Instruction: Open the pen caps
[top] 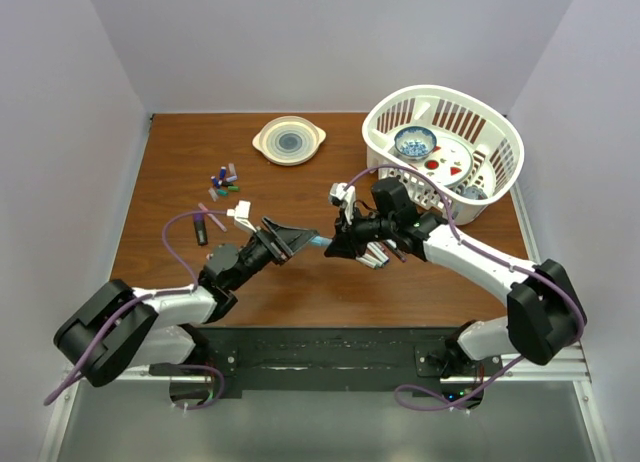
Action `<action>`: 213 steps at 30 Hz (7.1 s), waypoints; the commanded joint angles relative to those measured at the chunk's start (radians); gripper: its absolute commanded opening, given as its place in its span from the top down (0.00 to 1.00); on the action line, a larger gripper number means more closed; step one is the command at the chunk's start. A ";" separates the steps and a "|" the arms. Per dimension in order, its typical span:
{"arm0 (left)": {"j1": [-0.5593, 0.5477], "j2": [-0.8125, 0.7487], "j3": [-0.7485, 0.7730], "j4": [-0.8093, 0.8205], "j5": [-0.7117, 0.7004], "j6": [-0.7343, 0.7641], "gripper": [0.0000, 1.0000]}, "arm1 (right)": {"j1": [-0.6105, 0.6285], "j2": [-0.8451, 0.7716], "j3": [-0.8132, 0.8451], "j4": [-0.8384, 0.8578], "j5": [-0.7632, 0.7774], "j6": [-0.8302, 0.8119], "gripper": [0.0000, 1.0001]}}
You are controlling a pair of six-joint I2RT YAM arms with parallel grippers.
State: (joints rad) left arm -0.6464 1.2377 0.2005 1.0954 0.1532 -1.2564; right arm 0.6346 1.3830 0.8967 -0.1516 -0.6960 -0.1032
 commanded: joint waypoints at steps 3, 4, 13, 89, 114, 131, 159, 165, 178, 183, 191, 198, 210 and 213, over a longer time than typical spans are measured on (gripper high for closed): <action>-0.030 0.069 0.025 0.230 -0.132 -0.092 0.14 | 0.010 0.001 -0.025 0.182 0.061 0.184 1.00; -0.036 0.077 0.027 0.230 -0.139 -0.093 0.15 | 0.013 0.002 -0.030 0.187 0.059 0.194 1.00; -0.067 0.103 0.086 0.152 -0.205 -0.103 0.38 | 0.039 0.028 -0.038 0.219 0.078 0.215 1.00; 0.732 0.416 0.820 -1.037 -0.080 0.515 0.48 | -0.036 0.045 0.142 -0.255 0.171 -0.297 1.00; 0.732 -0.339 0.497 -1.195 0.000 0.913 0.15 | -0.343 0.183 0.145 -0.341 0.581 -0.277 0.99; 0.734 -0.340 0.493 -1.191 0.037 0.908 0.15 | -0.357 0.310 0.168 -0.382 0.615 -0.280 0.78; 0.732 -0.198 0.479 -1.399 0.083 0.655 0.09 | -0.357 0.091 0.212 -0.508 0.249 -0.394 0.62; 0.732 -0.199 0.485 -1.535 0.008 0.582 0.13 | -0.355 0.033 0.208 -0.536 0.099 -0.441 0.62; 0.567 -0.048 0.516 -1.753 -0.305 0.447 0.38 | -0.316 0.021 0.206 -0.551 0.038 -0.452 0.60; 0.553 0.078 0.542 -1.738 -0.345 0.437 0.36 | -0.297 0.033 0.208 -0.554 0.044 -0.455 0.59; 0.551 0.232 0.589 -1.674 -0.408 0.439 0.39 | -0.283 0.045 0.211 -0.557 0.047 -0.460 0.59; 0.554 0.282 0.620 -1.661 -0.431 0.434 0.73 | -0.282 0.042 0.211 -0.560 0.047 -0.460 0.59; 0.547 -0.029 0.556 -1.509 -0.071 0.509 1.00 | -0.227 -0.021 0.173 -0.531 -0.051 -0.509 0.55; 0.545 -0.151 0.490 -1.320 0.122 0.517 1.00 | -0.201 -0.079 0.125 -0.448 -0.065 -0.489 0.32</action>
State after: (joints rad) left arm -0.0940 1.2140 0.7536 -0.4904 -0.0040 -0.7734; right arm 0.4065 1.3975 1.0599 -0.6910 -0.6983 -0.5861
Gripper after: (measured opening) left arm 0.237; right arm 0.554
